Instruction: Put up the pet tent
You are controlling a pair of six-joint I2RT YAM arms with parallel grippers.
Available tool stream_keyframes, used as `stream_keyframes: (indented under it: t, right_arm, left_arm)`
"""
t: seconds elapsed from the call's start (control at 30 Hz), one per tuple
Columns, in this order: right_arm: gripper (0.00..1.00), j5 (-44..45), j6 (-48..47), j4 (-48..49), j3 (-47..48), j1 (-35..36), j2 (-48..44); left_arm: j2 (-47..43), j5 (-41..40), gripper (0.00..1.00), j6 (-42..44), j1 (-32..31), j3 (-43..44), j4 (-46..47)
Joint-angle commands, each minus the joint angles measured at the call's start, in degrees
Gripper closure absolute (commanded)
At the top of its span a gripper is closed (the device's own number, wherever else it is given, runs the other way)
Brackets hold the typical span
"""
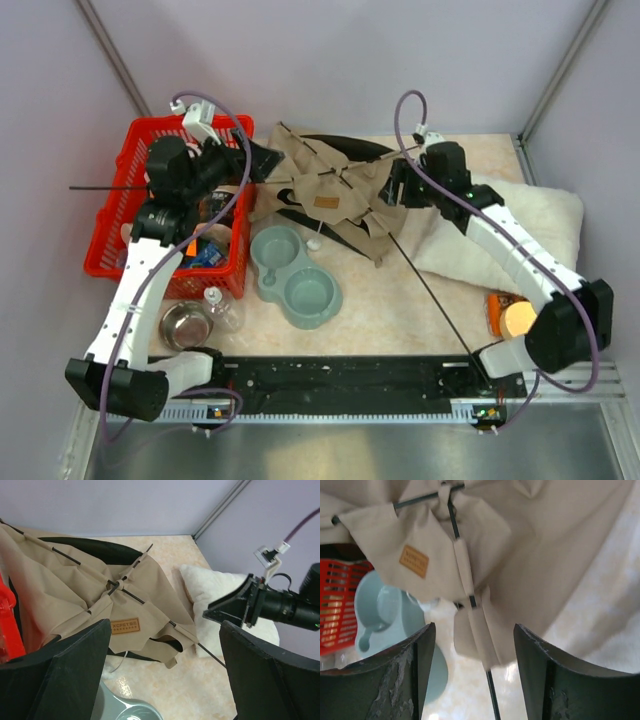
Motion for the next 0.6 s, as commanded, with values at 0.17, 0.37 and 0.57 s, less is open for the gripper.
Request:
stream_keyframes:
  t: [0.17,0.37,0.57]
  right_arm:
    - [0.47,-9.43,-12.91,9.32,14.41,0.42,21.48]
    - [0.48,-14.88,-12.92,11.52,18.45,0.77,29.3]
    - [0.53,-18.05,-13.09,12.05,19.86,1.91,33.88]
  left_arm:
    - [-2.25,-2.35,0.05,1.79,-0.06,2.58,0.1]
    - [-1.72,-2.53,0.05,1.0,-0.06,2.58,0.1]
    - [-1.54,-3.58,0.05,2.05,-0.06,3.37,-0.52]
